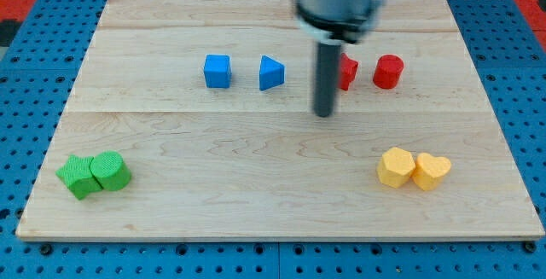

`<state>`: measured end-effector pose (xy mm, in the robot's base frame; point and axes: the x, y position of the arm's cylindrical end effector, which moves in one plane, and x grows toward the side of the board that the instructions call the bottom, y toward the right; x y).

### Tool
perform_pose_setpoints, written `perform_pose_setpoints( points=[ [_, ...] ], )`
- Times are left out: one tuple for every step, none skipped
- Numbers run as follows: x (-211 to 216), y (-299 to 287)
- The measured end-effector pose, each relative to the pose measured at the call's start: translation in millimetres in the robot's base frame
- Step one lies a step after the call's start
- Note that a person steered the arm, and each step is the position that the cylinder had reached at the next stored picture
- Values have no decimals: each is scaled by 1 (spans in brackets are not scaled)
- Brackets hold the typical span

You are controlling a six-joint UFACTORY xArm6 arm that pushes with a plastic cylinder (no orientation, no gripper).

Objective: Place the yellow hexagon to the left side of the blue cube

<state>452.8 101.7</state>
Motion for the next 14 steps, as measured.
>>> perform_pose_setpoints(
  points=[
    [18,94],
    [52,154],
    [95,154],
    [104,85],
    [103,-3],
    [98,-74],
    [111,-31],
    [101,31],
    [75,15],
    [50,-64],
    [22,-129],
    [20,-116],
    [7,-117],
    [7,-173]
  ],
)
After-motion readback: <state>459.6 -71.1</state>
